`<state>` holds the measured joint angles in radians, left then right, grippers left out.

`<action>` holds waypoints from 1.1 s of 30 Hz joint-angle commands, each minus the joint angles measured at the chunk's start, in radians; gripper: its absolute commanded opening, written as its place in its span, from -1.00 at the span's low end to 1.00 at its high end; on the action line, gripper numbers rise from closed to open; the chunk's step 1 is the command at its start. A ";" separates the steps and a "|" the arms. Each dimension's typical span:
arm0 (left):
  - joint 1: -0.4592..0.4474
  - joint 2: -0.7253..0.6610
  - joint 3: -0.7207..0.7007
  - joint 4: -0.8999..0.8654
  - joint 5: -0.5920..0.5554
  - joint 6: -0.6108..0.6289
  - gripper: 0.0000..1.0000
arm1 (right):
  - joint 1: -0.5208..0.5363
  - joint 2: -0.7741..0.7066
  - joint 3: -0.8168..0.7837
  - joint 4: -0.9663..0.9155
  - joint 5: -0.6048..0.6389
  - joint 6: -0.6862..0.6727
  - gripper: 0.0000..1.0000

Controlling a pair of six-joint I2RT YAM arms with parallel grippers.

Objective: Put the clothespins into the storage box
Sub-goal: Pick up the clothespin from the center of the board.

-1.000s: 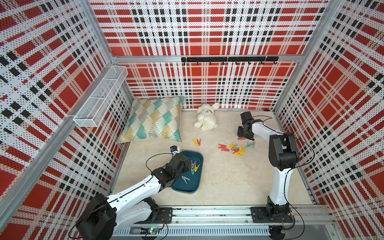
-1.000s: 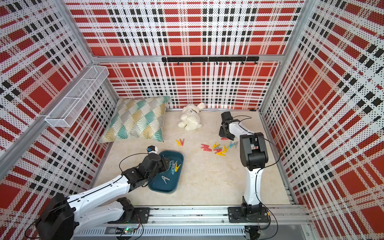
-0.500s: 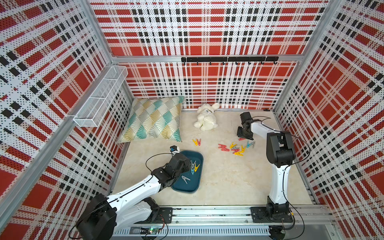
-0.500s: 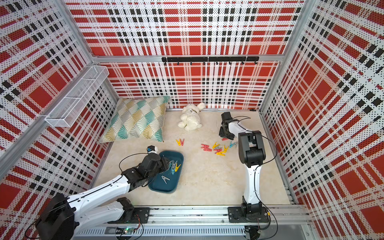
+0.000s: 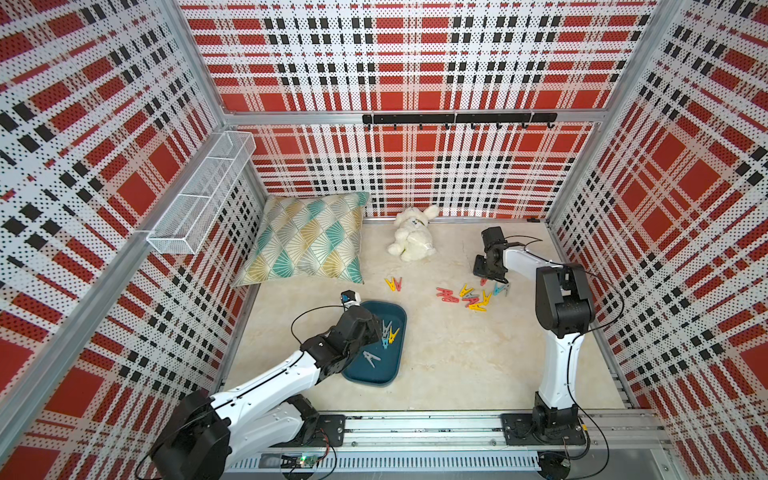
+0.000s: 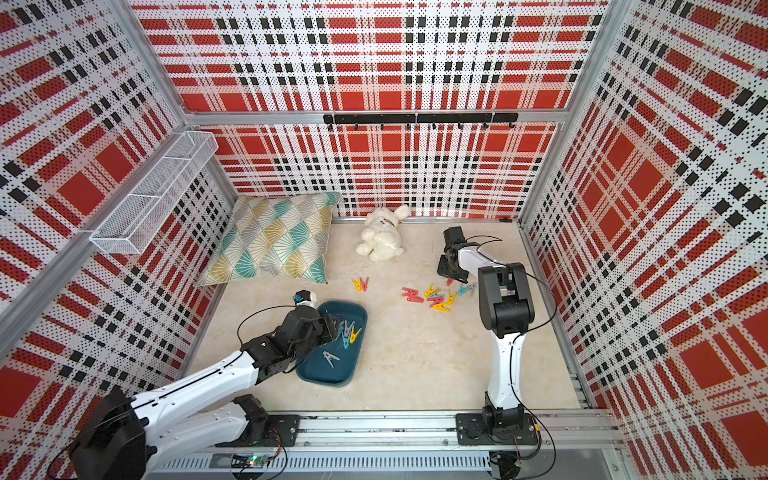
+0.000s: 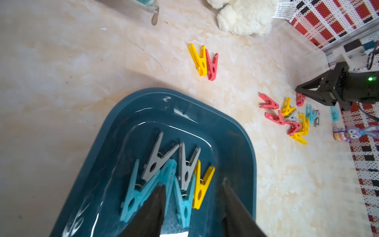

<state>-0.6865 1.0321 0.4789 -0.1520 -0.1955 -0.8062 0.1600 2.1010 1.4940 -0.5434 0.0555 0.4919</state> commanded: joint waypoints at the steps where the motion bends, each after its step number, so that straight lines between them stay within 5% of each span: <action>1: 0.005 -0.021 0.034 0.079 0.060 0.031 -0.05 | 0.022 -0.067 -0.032 0.014 -0.042 0.016 -0.90; 12: 0.005 0.027 0.053 0.249 0.210 0.032 -0.01 | 0.186 -0.192 -0.093 0.050 -0.128 0.091 -1.00; 33: 0.020 0.133 0.033 0.439 0.300 -0.008 0.01 | 0.452 -0.283 -0.066 0.142 -0.364 0.256 -1.00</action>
<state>-0.6796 1.1511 0.5098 0.2180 0.0731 -0.8074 0.5884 1.8633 1.4105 -0.4374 -0.2630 0.7109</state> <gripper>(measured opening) 0.506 0.101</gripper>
